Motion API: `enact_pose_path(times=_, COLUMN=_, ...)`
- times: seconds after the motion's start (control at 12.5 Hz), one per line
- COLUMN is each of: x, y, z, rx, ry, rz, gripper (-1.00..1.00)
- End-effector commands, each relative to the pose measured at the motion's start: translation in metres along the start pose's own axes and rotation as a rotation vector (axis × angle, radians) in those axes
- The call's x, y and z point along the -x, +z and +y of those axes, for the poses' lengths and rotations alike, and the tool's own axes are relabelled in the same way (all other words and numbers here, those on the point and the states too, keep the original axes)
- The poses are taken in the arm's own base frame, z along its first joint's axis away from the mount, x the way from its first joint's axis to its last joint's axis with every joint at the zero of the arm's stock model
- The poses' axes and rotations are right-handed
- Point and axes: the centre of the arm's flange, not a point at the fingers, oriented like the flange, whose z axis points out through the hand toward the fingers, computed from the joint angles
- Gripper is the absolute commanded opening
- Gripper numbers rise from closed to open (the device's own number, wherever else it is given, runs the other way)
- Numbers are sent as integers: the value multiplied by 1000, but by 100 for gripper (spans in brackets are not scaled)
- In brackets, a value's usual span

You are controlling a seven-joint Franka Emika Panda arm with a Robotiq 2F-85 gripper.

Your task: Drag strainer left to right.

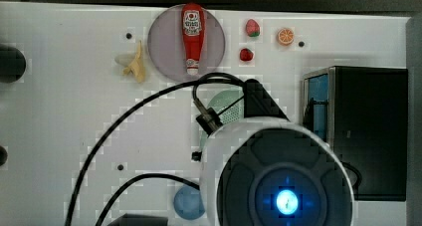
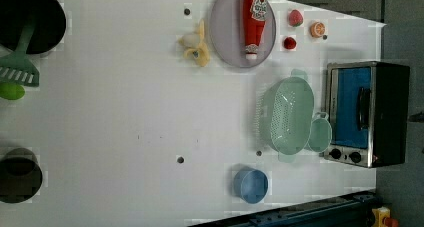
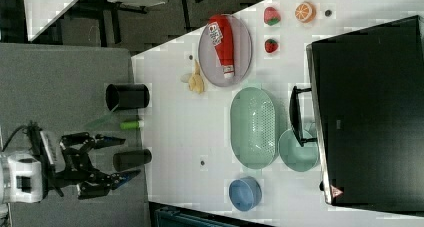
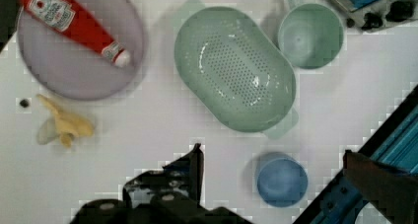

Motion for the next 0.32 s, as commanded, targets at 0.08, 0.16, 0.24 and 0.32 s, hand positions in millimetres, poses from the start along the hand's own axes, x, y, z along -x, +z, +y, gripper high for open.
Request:
enact_pose_path(times=0.08, x=-22, y=37, z=2, rx=66, ry=-23, rz=-53, gripper=100)
enact_pose_path(times=0.16, x=-23, y=40, z=1, rx=70, ry=-23, rz=-57, gripper=100)
enact_pose_path(times=0.24, x=-24, y=43, z=0, rx=74, ry=-23, rz=-61, gripper=100)
enact_pose_path(times=0.32, x=-25, y=45, z=-1, rx=77, ry=-23, rz=-64, gripper=100)
